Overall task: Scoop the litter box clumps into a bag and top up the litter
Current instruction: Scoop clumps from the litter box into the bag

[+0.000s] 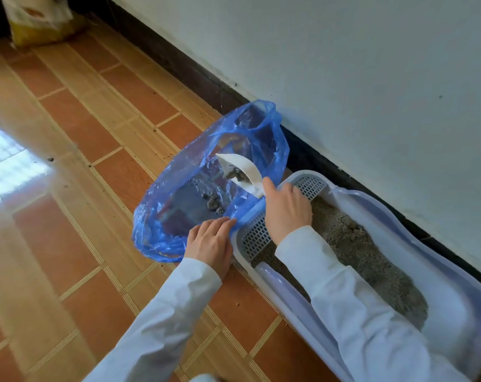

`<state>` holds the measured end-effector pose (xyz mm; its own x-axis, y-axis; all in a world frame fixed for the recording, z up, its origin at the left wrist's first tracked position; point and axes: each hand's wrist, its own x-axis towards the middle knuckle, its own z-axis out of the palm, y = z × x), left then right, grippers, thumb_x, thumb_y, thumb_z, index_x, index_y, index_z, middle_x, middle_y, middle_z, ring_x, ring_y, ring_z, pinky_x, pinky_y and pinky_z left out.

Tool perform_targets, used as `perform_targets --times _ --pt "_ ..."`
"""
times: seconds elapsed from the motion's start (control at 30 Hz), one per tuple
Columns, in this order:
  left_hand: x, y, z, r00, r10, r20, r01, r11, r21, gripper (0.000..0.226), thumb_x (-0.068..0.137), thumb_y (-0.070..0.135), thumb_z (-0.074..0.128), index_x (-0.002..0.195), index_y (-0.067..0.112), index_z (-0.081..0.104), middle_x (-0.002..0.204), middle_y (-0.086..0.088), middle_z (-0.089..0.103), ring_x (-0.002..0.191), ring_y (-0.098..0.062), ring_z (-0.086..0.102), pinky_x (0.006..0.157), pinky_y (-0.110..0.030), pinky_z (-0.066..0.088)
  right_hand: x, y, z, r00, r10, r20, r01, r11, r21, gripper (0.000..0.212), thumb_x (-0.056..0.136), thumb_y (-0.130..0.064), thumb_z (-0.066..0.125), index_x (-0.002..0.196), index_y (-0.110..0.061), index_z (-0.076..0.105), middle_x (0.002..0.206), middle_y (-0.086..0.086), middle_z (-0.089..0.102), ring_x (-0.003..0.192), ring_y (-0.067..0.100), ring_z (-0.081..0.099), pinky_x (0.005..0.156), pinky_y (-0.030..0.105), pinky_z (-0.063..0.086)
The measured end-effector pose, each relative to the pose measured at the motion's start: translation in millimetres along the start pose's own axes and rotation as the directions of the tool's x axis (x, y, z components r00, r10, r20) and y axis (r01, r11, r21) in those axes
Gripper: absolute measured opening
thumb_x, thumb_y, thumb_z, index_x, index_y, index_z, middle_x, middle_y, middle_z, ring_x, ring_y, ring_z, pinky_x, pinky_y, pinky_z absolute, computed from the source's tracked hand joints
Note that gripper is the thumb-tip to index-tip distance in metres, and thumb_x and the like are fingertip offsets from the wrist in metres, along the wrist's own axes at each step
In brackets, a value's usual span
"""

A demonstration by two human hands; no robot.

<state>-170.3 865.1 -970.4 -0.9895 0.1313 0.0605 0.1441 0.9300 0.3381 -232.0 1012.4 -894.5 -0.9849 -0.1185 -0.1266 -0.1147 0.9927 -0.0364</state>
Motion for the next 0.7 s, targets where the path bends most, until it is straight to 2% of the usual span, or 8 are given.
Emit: perform_targets --times 0.17,0.33,0.47,0.7 --pt "0 4 -1 1.000 0.030 -0.006 -0.030 1.000 0.005 0.044 0.080 0.023 0.036 0.109 0.018 0.068 0.107 0.001 0.069 0.094 -0.023 0.066 0.078 -0.039 0.050 -3 3 6 0.998 0.014 -0.067 -0.018 0.998 -0.053 0.036 0.096 -0.006 0.036 0.130 -0.016 0.035 0.117 0.018 0.049 0.107 0.032 0.046 0.082 0.036 0.038" --pt "1 7 -1 0.998 0.059 -0.023 -0.059 0.998 -0.002 0.045 0.079 0.022 0.035 0.110 0.015 0.068 0.109 -0.001 0.069 0.096 -0.027 0.065 0.079 -0.040 0.050 -6 14 4 0.992 0.037 -0.120 -0.040 0.999 -0.028 0.041 0.094 -0.003 0.038 0.132 -0.017 0.034 0.114 0.017 0.050 0.102 0.031 0.048 0.073 0.034 0.033" --pt "3 11 -3 0.997 0.077 -0.031 -0.077 0.997 0.002 0.045 0.078 0.021 0.036 0.108 0.014 0.068 0.108 -0.003 0.069 0.095 -0.027 0.066 0.078 -0.039 0.051 -12 24 -2 0.988 0.022 -0.155 -0.018 1.000 0.024 0.041 0.097 -0.009 0.041 0.135 -0.019 0.032 0.112 0.017 0.053 0.101 0.031 0.050 0.068 0.033 0.030" --pt "4 20 -1 0.996 0.085 0.017 -0.085 0.996 0.008 0.044 0.081 0.023 0.035 0.108 0.015 0.069 0.106 -0.004 0.070 0.095 -0.029 0.066 0.079 -0.041 0.051 -15 23 -5 0.981 -0.019 -0.193 0.010 0.999 -0.052 0.038 0.094 -0.003 0.032 0.130 -0.014 0.041 0.108 0.017 0.053 0.100 0.032 0.050 0.077 0.037 0.039"
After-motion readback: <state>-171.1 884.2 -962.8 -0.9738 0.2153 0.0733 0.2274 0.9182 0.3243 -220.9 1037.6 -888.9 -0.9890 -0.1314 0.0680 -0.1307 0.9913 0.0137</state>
